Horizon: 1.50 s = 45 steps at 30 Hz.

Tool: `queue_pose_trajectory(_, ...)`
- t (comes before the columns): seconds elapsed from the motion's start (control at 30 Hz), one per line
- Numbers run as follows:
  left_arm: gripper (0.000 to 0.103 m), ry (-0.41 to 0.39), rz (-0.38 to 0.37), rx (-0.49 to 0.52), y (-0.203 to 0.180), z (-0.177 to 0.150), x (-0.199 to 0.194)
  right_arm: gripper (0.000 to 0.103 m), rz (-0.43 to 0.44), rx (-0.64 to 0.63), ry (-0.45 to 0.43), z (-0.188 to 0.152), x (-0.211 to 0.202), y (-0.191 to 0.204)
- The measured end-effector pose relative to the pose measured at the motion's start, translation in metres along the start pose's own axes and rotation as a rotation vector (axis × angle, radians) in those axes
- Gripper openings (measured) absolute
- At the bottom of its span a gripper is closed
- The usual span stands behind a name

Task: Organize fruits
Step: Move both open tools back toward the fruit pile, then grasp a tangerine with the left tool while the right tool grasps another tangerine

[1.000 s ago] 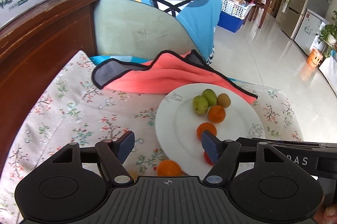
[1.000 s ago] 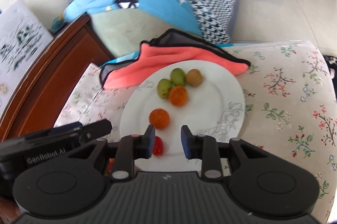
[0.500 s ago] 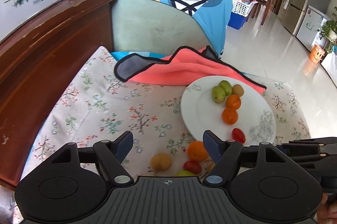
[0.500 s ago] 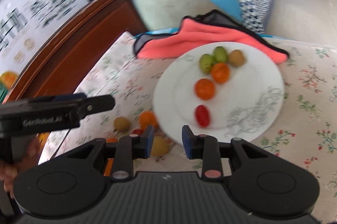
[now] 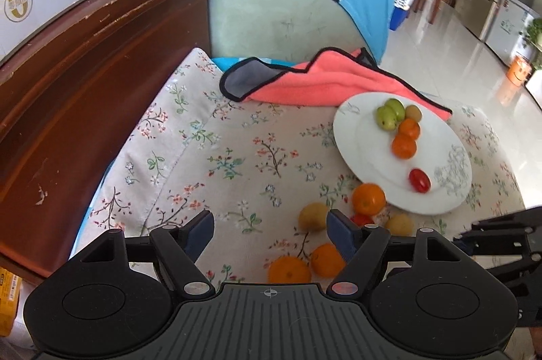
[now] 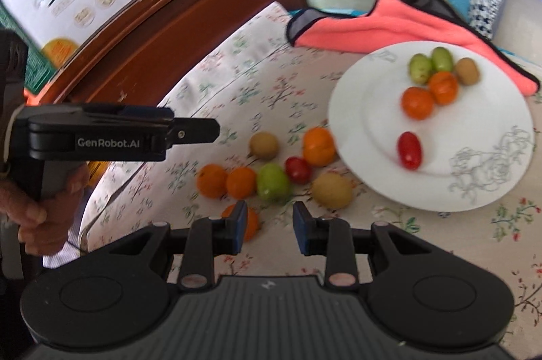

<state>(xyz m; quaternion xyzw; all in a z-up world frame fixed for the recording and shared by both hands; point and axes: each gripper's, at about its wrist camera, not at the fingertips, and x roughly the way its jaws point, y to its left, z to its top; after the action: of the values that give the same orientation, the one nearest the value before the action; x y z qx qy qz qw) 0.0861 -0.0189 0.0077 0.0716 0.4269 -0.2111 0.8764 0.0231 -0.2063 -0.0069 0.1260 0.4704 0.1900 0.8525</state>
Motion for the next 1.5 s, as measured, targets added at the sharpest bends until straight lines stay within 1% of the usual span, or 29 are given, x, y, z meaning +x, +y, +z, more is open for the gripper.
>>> queue_pose_trajectory(0.17,0.074,0.004,-0.042,0.08,0.005,-0.013,-0.003,0.031,0.011,-0.053,0.026,-0.003,0.007,0.011)
queue_pose_trajectory(0.4,0.074,0.026,-0.033,0.221,0.009,-0.034,-0.002,0.031,0.006,-0.105,0.048,-0.006,0.015,0.02)
queue_pose_trajectory(0.63,0.074,0.029,-0.058,0.293,0.011,-0.047,-0.002,0.032,0.002,-0.137,0.061,-0.006,0.025,0.029)
queue_pose_trajectory(0.7,0.074,0.031,-0.066,0.303,0.011,-0.048,-0.002,0.032,-0.004,-0.143,0.061,-0.006,0.027,0.031)
queue_pose_trajectory(0.83,0.074,0.036,-0.08,0.32,0.009,-0.05,0.001,0.039,-0.023,-0.149,0.056,-0.007,0.031,0.033)
queue_pose_trajectory(0.93,0.074,0.037,-0.081,0.336,0.006,-0.051,0.006,0.04,-0.045,-0.16,0.054,-0.007,0.034,0.034)
queue_pose_trajectory(1.07,0.074,0.033,-0.091,0.366,0.001,-0.053,0.01,0.04,-0.049,-0.155,0.044,-0.009,0.036,0.034)
queue_pose_trajectory(1.2,0.073,0.021,-0.108,0.371,-0.002,-0.053,0.013,0.032,-0.031,-0.145,0.044,-0.009,0.037,0.032)
queue_pose_trajectory(1.47,0.067,0.034,-0.118,0.357,-0.006,-0.053,0.024,0.032,-0.036,-0.104,0.027,-0.005,0.028,0.023)
queue_pose_trajectory(1.5,0.064,0.033,-0.122,0.356,-0.006,-0.053,0.025,0.032,-0.04,-0.101,0.025,-0.005,0.027,0.022)
